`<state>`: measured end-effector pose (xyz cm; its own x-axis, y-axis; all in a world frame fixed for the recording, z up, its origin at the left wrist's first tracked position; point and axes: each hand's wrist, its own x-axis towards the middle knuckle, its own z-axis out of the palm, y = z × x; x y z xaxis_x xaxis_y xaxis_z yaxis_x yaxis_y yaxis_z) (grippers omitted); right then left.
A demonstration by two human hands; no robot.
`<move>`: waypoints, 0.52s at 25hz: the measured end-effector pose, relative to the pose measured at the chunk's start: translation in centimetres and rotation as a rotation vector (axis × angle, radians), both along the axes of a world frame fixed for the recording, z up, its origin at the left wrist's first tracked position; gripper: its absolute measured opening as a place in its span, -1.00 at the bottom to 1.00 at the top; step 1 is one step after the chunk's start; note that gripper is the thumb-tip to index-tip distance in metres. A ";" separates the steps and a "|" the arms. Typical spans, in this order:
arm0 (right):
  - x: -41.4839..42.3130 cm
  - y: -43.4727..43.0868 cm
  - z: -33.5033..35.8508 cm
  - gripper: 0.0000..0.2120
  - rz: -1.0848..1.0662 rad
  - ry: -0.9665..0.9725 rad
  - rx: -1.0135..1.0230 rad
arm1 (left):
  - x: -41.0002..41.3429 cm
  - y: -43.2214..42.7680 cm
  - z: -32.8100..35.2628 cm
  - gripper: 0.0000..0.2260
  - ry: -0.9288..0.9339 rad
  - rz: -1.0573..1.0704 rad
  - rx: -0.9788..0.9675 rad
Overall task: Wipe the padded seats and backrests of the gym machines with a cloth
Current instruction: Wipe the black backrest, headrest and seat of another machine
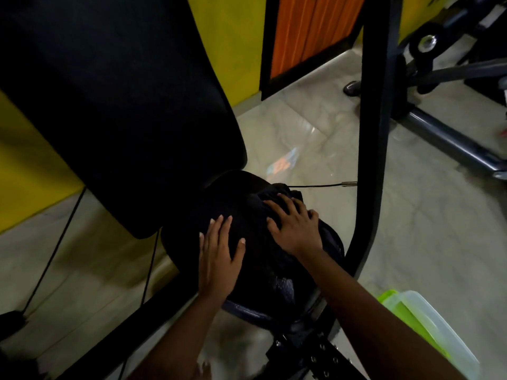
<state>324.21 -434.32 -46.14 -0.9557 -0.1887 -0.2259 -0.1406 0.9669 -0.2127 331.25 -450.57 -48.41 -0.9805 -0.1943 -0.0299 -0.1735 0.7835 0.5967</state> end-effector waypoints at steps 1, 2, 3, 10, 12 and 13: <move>0.3 0.5 -0.2 -0.34 0.014 0.020 -0.007 | -1.2 -0.2 -0.4 -0.31 -0.018 -0.026 -0.022; 1.2 1.0 -0.3 -0.39 0.032 0.063 -0.021 | -2.3 -0.4 -0.5 -0.28 -0.048 -0.048 -0.033; 2.5 1.6 -0.3 -0.44 0.039 0.108 -0.037 | -3.1 -0.4 -0.7 -0.25 -0.080 -0.073 -0.064; -4.7 1.6 -1.0 -0.31 -0.001 -0.192 -0.175 | -4.5 0.1 -2.3 -0.37 -0.106 -0.103 -0.356; -9.3 0.3 -2.1 -0.33 0.082 -0.270 -0.287 | -4.5 0.0 -2.4 -0.39 -0.100 -0.108 -0.374; -11.3 -0.4 -2.8 -0.34 0.119 -0.308 -0.312 | -4.6 -0.1 -2.5 -0.39 -0.097 -0.110 -0.385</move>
